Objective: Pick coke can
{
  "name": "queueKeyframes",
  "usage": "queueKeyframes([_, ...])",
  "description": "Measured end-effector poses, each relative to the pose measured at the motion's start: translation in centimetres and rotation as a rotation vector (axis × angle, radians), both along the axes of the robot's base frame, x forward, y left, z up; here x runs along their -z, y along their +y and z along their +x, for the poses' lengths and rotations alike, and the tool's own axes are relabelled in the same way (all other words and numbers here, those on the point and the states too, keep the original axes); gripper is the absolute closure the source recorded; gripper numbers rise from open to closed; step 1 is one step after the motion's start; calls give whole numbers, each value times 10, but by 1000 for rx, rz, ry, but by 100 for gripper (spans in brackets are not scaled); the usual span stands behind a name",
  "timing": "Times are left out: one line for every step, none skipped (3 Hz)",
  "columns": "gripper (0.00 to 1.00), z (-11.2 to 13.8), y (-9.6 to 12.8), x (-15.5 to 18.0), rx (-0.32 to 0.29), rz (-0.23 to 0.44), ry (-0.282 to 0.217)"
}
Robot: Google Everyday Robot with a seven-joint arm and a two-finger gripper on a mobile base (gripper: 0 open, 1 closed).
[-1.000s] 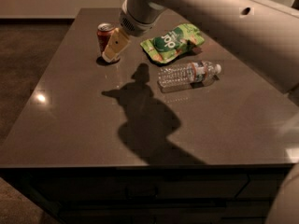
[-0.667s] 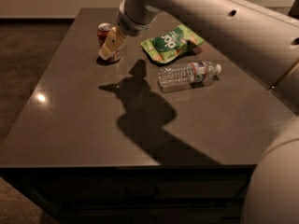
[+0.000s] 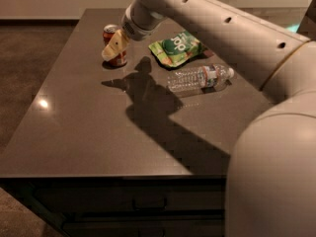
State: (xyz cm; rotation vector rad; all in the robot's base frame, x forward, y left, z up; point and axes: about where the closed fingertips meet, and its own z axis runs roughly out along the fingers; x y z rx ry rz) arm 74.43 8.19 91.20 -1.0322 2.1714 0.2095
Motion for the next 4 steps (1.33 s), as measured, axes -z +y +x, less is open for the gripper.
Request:
queueKeyframes([0, 17, 11, 5, 4, 17, 3])
queueKeyframes([0, 30, 21, 7, -1, 25, 4])
queueKeyframes([14, 40, 31, 10, -15, 30, 10])
queueKeyframes([38, 44, 35, 14, -22, 34, 21])
